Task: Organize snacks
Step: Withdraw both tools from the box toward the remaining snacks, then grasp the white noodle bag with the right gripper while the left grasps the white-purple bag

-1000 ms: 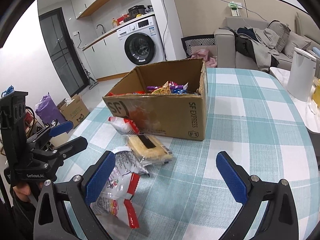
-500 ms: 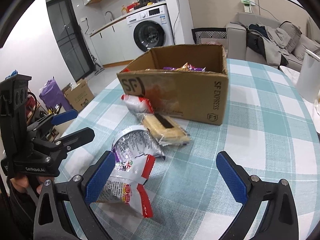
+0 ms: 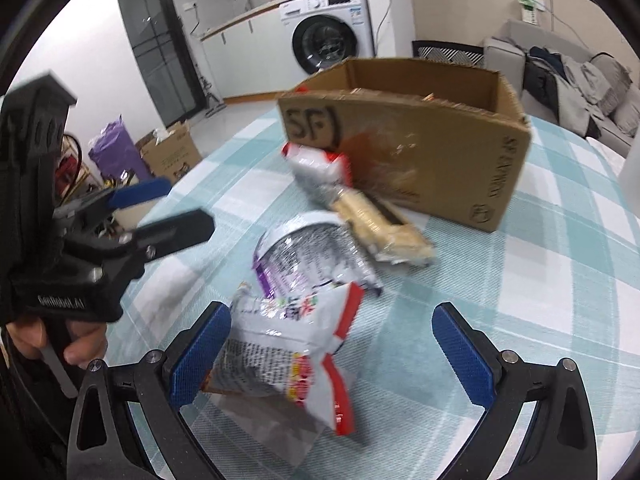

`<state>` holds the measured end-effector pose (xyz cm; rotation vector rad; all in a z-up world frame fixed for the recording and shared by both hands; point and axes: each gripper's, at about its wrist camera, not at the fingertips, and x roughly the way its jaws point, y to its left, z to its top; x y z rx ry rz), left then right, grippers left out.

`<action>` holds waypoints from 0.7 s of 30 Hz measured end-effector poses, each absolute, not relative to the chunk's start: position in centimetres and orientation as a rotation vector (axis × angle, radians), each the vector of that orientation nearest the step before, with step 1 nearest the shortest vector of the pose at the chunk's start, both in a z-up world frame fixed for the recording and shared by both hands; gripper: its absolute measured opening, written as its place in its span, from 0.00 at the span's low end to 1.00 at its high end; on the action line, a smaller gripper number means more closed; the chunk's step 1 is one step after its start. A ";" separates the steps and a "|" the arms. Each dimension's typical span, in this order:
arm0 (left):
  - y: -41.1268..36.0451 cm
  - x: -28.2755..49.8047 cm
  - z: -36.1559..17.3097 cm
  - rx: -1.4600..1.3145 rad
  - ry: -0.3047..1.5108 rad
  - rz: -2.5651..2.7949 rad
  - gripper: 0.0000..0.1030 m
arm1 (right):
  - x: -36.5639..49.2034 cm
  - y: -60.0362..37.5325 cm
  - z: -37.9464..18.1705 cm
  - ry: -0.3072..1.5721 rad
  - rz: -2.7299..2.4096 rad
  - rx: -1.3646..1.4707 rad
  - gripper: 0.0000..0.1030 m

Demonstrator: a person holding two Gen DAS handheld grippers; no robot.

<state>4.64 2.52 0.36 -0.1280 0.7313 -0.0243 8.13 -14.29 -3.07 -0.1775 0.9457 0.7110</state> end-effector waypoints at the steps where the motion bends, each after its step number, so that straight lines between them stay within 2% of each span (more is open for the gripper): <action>1: 2.6 4.7 0.3 -0.128 0.734 -0.023 1.00 | 8.1 -14.1 -3.3 0.952 0.722 -0.177 1.00; 11: 2.3 5.3 -0.8 -0.121 0.758 -0.025 1.00 | 8.1 -12.5 -5.5 1.030 0.746 -0.219 1.00; 21: 2.0 5.6 -1.7 -0.117 0.783 -0.037 1.00 | 10.1 -15.7 -5.6 1.057 0.711 -0.214 1.00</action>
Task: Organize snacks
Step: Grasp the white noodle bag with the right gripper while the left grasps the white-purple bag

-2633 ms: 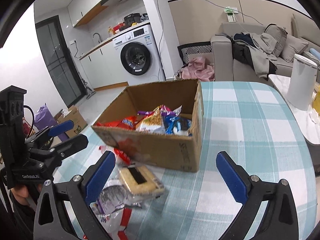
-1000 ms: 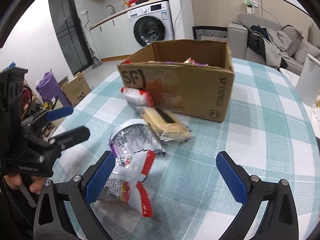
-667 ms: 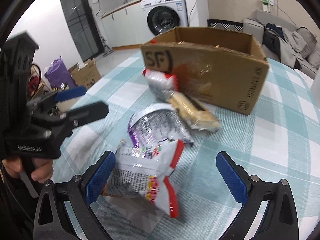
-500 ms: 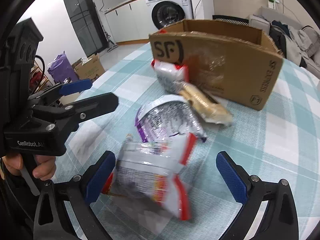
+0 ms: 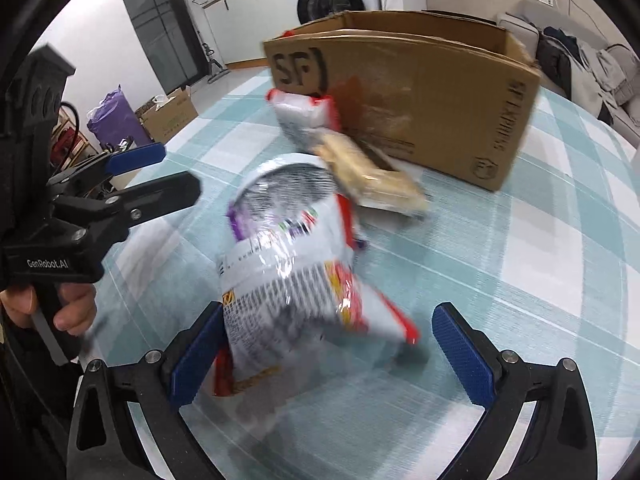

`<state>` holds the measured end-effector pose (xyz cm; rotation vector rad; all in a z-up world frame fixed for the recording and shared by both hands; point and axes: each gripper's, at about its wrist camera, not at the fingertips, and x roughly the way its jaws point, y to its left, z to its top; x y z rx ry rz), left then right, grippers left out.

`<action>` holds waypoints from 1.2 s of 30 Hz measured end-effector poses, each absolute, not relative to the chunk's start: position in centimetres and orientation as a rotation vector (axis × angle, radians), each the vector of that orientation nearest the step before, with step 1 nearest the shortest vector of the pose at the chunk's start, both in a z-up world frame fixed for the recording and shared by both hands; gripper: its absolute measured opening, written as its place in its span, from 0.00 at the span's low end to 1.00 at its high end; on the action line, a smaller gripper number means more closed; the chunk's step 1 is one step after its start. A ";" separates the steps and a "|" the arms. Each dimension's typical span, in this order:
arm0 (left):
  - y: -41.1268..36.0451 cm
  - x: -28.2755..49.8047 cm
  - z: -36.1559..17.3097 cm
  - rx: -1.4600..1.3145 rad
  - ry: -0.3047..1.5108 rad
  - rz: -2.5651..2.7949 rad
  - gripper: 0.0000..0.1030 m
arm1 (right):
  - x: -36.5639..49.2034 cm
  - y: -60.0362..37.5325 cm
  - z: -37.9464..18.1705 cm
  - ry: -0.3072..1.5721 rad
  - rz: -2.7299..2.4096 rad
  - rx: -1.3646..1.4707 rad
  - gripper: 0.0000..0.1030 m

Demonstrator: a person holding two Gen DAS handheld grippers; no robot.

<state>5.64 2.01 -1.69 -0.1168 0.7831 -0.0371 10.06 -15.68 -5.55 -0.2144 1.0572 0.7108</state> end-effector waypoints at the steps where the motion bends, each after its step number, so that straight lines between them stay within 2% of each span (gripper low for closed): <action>1: 1.9 5.7 -1.8 -0.114 0.785 -0.039 1.00 | 10.2 -16.0 -5.5 1.058 0.704 -0.211 1.00; 15: 1.4 6.8 -2.9 -0.130 0.815 -0.067 1.00 | 13.7 -22.8 -4.9 1.067 0.550 -0.062 1.00; 31: -0.8 10.0 -3.8 -0.139 0.870 -0.138 1.00 | 13.6 -20.7 -5.1 1.046 0.585 0.059 0.99; 33: -1.2 10.1 -3.9 -0.119 0.862 -0.141 0.96 | 13.8 -20.6 -5.2 1.038 0.582 0.056 0.99; 35: -1.7 10.0 -3.9 -0.094 0.861 -0.160 0.84 | 13.8 -20.5 -5.2 1.038 0.581 0.051 0.99; 36: -1.9 10.0 -4.0 -0.088 0.864 -0.176 0.82 | 13.8 -20.5 -5.2 1.038 0.579 0.050 0.99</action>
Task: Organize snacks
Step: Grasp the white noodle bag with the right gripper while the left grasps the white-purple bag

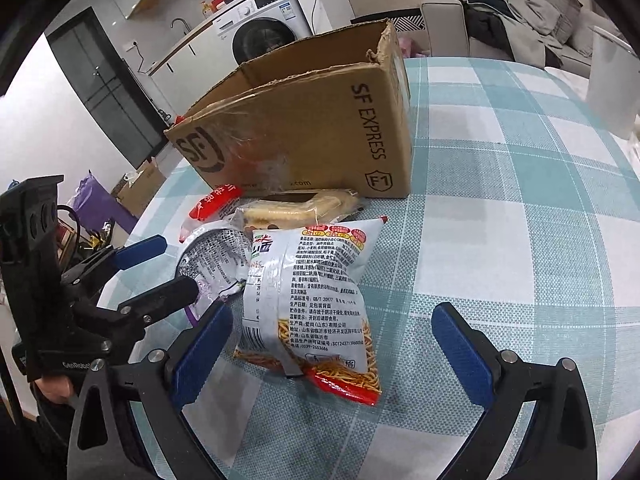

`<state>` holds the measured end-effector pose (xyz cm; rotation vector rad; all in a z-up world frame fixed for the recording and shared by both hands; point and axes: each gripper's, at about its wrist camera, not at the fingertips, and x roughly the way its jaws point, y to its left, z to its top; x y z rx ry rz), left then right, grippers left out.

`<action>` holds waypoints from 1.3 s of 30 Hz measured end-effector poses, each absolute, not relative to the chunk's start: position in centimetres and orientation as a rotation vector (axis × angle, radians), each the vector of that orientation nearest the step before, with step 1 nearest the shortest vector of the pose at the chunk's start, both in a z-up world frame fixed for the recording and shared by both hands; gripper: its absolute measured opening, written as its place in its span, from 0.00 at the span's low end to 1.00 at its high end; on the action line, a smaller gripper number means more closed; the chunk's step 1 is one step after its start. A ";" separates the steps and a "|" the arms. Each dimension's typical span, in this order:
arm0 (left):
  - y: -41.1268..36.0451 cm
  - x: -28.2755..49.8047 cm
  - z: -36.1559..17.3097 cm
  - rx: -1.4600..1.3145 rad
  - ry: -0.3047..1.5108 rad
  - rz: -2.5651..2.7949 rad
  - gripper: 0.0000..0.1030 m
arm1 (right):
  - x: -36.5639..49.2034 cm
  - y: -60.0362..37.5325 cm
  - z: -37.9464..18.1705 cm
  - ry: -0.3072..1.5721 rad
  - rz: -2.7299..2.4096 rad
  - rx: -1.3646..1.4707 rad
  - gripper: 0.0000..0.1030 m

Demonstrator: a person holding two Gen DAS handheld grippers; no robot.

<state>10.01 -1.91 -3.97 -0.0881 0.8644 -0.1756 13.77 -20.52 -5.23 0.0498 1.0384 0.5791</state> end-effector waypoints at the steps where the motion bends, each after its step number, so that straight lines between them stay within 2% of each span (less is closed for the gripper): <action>1: -2.1 9.9 -4.0 -0.086 0.866 -0.196 0.79 | 13.8 -20.6 -5.2 1.038 0.577 0.049 0.99; 4: -2.7 9.6 -4.2 -0.078 0.875 -0.263 0.74 | 13.8 -20.7 -5.2 1.042 0.592 0.042 0.99; 11: -3.2 9.8 -4.6 -0.095 0.888 -0.280 0.74 | 13.9 -20.9 -5.5 1.039 0.587 0.052 0.98; 22: -3.2 12.4 -5.5 -0.128 0.917 -0.254 0.74 | 13.7 -20.5 -5.6 1.026 0.642 0.081 0.76; 24: -3.3 12.5 -5.7 -0.124 0.915 -0.264 0.69 | 13.6 -20.4 -5.5 1.024 0.657 0.086 0.71; 25: -3.4 12.6 -5.7 -0.120 0.915 -0.272 0.62 | 13.6 -20.3 -5.6 1.024 0.667 0.087 0.67; 29: -3.7 12.4 -6.0 -0.125 0.911 -0.308 0.47 | 13.3 -19.7 -5.4 1.012 0.674 0.061 0.59; 34: -3.3 12.4 -6.0 -0.165 0.904 -0.326 0.38 | 13.0 -19.8 -5.0 0.997 0.680 0.054 0.53; 39: -2.5 12.0 -5.8 -0.234 0.896 -0.370 0.33 | 12.9 -20.0 -4.4 0.976 0.711 0.060 0.52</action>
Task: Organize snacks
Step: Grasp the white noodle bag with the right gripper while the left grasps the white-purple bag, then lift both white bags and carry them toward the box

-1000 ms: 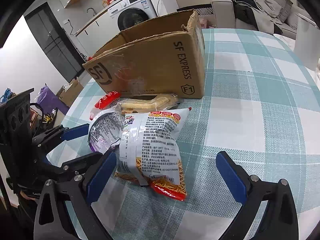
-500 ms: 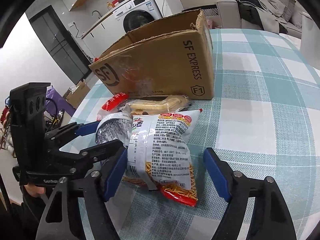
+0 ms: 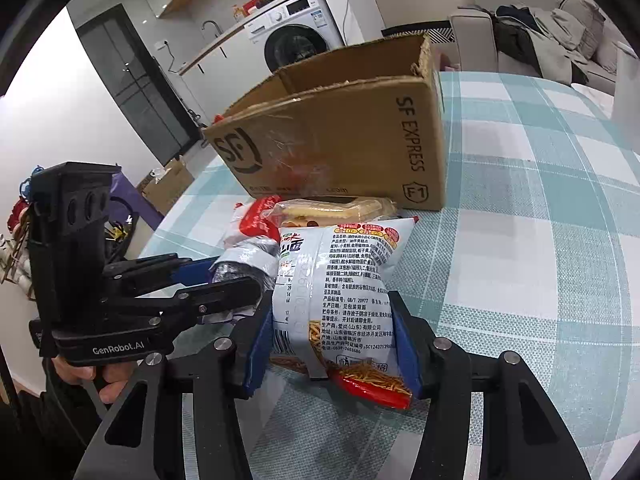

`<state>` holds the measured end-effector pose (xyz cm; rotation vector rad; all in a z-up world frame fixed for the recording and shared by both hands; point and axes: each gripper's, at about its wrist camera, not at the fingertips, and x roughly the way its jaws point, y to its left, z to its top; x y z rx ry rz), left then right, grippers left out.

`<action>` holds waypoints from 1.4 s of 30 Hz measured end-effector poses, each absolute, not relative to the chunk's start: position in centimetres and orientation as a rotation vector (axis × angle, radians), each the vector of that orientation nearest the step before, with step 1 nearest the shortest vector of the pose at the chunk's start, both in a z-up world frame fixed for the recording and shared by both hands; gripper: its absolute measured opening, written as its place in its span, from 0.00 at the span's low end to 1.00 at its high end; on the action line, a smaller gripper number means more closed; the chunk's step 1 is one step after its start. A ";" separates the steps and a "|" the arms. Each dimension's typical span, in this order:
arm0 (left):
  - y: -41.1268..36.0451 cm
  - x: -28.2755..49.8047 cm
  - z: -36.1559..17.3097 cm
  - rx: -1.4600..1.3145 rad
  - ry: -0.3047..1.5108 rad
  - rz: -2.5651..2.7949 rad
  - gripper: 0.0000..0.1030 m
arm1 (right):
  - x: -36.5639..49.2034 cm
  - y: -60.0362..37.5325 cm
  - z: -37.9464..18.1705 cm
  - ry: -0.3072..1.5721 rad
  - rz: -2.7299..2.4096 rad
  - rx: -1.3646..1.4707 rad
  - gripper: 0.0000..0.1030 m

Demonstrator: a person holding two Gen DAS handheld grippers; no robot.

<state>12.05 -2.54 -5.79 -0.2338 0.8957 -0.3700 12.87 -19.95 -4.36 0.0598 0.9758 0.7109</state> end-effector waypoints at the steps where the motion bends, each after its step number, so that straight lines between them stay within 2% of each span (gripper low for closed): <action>1: -2.5 11.9 -5.7 -0.235 0.893 -0.371 0.33 | 12.8 -19.9 -4.2 0.969 0.713 0.053 0.52; 24: -1.4 8.9 -2.0 -0.227 0.778 -0.368 0.31 | 12.2 -21.9 -0.8 0.865 0.725 0.113 0.52; 42: 1.2 7.7 2.9 -0.261 0.658 -0.300 0.31 | 11.4 -23.1 2.1 0.762 0.695 0.177 0.52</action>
